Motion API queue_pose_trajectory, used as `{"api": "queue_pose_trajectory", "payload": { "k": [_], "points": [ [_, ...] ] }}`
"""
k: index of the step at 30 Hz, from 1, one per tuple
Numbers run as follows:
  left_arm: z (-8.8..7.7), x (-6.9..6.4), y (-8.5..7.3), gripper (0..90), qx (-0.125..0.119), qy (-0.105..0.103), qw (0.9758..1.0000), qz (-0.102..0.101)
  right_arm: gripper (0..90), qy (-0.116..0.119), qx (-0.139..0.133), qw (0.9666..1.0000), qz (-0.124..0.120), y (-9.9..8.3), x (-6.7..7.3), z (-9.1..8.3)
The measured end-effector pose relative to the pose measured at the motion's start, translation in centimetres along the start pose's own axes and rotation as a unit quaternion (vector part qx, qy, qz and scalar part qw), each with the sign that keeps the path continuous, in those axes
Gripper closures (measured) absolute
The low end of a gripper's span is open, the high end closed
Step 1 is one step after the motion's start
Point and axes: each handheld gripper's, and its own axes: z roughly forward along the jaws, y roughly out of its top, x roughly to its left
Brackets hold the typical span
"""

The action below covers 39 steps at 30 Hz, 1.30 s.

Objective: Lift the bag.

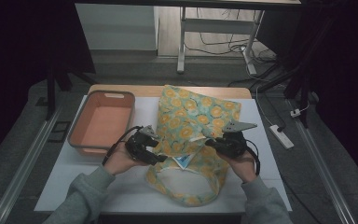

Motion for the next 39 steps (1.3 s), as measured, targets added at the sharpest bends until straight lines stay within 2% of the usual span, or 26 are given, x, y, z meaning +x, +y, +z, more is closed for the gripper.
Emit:
{"api": "queue_pose_trajectory", "payload": {
  "k": [2,5,10,13,16,19,20,21,23,26,31,34,38,39],
  "points": [
    [0.6,-0.1,0.2,26.4,0.005,0.016,0.9999,0.003,89.0,0.0,-0.001,1.0,0.0,0.0,0.0,0.0],
    [2.0,0.2,0.5,26.5,0.03,0.034,0.9989,0.009,89.0,0.001,-0.002,1.0,-0.001,0.1,0.1,-0.1],
    [4.3,0.4,1.0,28.3,0.057,0.047,0.9972,0.012,89.0,0.001,-0.006,1.0,-0.002,0.2,0.2,-0.2],
    [5.1,0.5,1.0,32.9,0.076,0.052,0.9957,0.015,89.0,0.001,-0.006,1.0,-0.002,0.2,0.0,-0.2],
    [5.7,0.4,0.8,39.6,0.091,0.068,0.9934,0.018,89.0,0.001,-0.006,1.0,-0.001,0.2,0.0,-0.2],
    [6.0,0.6,0.6,49.1,0.102,0.063,0.9927,0.012,89.0,0.0,-0.006,1.0,-0.003,0.2,0.0,-0.3],
    [6.2,0.6,0.5,53.3,0.107,0.061,0.9923,0.012,89.0,0.0,-0.006,1.0,-0.003,0.2,0.0,-0.3],
    [6.1,0.7,0.5,58.5,0.103,0.05,0.9934,0.007,89.0,0.0,-0.007,1.0,-0.004,0.3,0.1,-0.4],
    [6.0,0.6,0.5,74.9,0.104,0.061,0.9926,0.012,89.0,-0.001,-0.007,1.0,-0.003,0.2,0.0,-0.4],
    [5.6,0.6,0.5,86.5,0.089,0.054,0.9945,0.01,89.0,-0.001,-0.007,1.0,-0.003,0.2,-0.1,-0.4],
    [3.1,0.1,0.8,88.2,0.032,0.032,0.999,0.009,88.9,-0.002,-0.004,1.0,0.002,0.1,-0.3,-0.3],
    [1.6,-0.1,0.7,88.3,0.001,0.013,0.9999,0.002,88.6,0.001,0.007,0.9999,0.008,-0.2,-0.6,-0.1],
    [-0.2,-0.1,0.2,88.3,-0.028,-0.001,0.9996,-0.005,87.8,0.008,0.018,0.9998,0.01,-0.4,-0.5,0.5],
    [-0.7,-0.1,0.1,88.4,-0.035,-0.004,0.9993,-0.006,85.3,0.011,0.022,0.9997,0.008,-0.4,-0.4,0.6]
  ]
}}
